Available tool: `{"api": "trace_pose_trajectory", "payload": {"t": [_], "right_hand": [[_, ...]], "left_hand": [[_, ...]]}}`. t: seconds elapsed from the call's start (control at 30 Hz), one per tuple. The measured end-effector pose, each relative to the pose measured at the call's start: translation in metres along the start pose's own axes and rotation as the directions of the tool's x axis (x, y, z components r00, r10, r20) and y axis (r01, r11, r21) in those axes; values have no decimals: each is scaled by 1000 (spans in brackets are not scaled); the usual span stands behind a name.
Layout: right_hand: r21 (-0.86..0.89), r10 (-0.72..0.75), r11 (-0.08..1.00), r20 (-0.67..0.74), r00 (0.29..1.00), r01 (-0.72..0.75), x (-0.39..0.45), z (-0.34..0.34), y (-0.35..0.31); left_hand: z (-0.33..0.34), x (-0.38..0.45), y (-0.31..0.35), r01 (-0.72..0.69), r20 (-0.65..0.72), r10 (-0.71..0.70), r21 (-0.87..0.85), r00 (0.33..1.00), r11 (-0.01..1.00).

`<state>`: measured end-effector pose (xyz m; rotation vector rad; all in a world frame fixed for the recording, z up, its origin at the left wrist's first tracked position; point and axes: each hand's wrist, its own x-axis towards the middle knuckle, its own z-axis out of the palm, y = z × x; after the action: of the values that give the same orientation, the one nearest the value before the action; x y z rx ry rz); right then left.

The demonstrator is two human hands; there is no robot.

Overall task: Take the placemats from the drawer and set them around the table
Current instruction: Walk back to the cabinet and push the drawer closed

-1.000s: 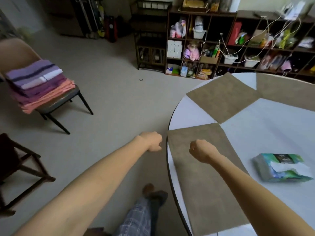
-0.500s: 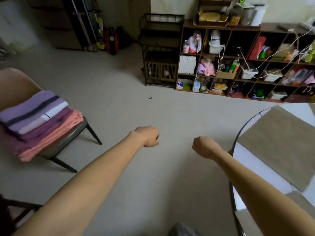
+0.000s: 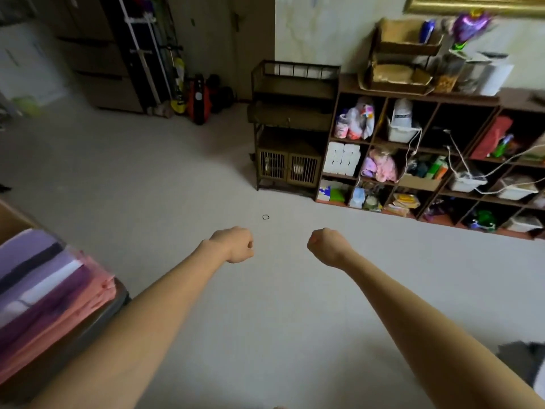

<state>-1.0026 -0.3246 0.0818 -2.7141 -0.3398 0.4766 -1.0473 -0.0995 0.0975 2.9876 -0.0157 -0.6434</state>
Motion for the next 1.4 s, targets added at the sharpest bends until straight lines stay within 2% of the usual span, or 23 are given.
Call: {"api": "trace_pose_trajectory", "payload": {"t": [0.17, 0.33, 0.43, 0.53, 0.67, 0.73, 0.9, 1.07, 1.13, 1.2, 1.3, 1.4], "right_hand": [[198, 67, 978, -24, 997, -61, 137, -45, -9], [455, 179, 880, -58, 982, -133, 282, -73, -1], [644, 294, 735, -20, 956, -212, 358, -98, 3], [752, 373, 610, 6, 928, -250, 424, -123, 10], [869, 482, 412, 48, 875, -275, 506, -146, 22], [898, 516, 334, 81, 853, -287, 551, -155, 29], [932, 539, 187, 166, 826, -309, 674, -175, 47], [912, 531, 75, 306, 790, -404, 777, -188, 56], [903, 529, 27, 351, 772, -429, 811, -190, 57], [891, 531, -43, 403, 746, -452, 839, -190, 56], [872, 539, -221, 483, 690, -437, 875, -184, 57], [860, 540, -338, 511, 669, -383, 906, -177, 54]], "left_hand": [[-53, 121, -26, 7, -16, -9, -124, 1000, 992], [-108, 266, -46, -13, -57, -5, -314, 998, 949], [-144, 351, -58, -19, -52, -5, -462, 999, 887], [-183, 427, -66, -14, -57, -26, -607, 998, 795], [-222, 526, -77, 88, -34, -168, -738, 985, 669], [-234, 577, -82, 150, 9, -240, -805, 971, 574], [-265, 689, -87, 244, 199, -331, -964, 922, 101], [-282, 780, -90, 302, 348, -355, -936, 867, -180], [-287, 810, -90, 311, 395, -356, -911, 847, -271], [-290, 835, -92, 351, 450, -331, -881, 829, -317], [-295, 873, -97, 394, 516, -312, -838, 798, -378], [-298, 907, -106, 422, 575, -296, -789, 763, -446]]}}
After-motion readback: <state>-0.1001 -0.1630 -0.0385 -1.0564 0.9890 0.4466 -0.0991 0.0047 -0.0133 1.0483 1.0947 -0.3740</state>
